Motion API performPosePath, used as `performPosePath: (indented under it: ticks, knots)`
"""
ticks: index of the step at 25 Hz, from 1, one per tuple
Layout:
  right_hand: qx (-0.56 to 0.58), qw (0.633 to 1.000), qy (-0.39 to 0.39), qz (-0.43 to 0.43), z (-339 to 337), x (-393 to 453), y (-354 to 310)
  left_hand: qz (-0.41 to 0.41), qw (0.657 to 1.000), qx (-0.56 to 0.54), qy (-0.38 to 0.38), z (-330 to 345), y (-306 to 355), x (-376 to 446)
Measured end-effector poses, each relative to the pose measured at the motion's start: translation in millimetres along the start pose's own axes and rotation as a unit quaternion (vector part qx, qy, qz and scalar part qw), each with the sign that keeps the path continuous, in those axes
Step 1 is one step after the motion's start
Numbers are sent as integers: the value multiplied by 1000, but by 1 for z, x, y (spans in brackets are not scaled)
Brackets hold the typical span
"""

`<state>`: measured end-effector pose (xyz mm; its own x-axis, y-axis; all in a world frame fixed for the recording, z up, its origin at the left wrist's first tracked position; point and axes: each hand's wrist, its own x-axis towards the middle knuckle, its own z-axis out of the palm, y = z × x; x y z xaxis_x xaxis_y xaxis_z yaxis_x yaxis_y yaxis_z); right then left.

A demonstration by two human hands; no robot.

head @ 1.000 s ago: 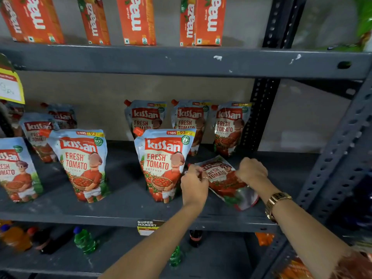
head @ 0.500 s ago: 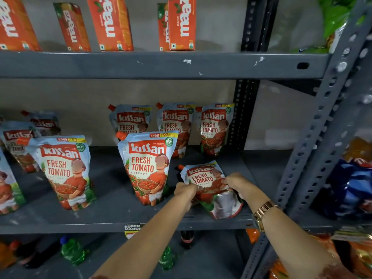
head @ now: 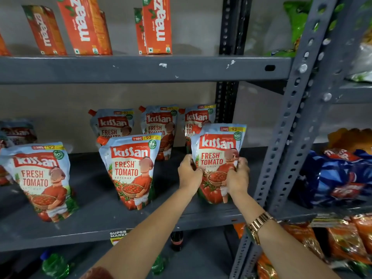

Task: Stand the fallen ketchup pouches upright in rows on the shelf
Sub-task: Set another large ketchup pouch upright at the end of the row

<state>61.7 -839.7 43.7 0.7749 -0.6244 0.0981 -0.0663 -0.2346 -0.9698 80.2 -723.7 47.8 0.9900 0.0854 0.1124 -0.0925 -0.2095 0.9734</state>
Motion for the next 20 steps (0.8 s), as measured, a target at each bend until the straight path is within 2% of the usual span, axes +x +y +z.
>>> performPosePath:
  ticks: [3,5,10,12,16,20]
  knots:
    - [-82,997,-14,-3,-2,0,10,36,999,39,-10,7,-4,-5]
    - [-91,995,-33,23,-1,3,12,7,999,50,-9,10,-8,-5]
    - [52,978,-106,173,-1,0,17,-122,982,-32,-138,9,-21,-7]
    - [57,977,-128,164,1,-2,23,-136,978,-60,-148,8,-25,-9]
    - [30,977,-164,130,2,-7,26,-134,978,-106,-118,-1,-21,-14]
    - [58,978,-169,107,5,-17,30,-128,982,-95,-98,-9,-27,-14]
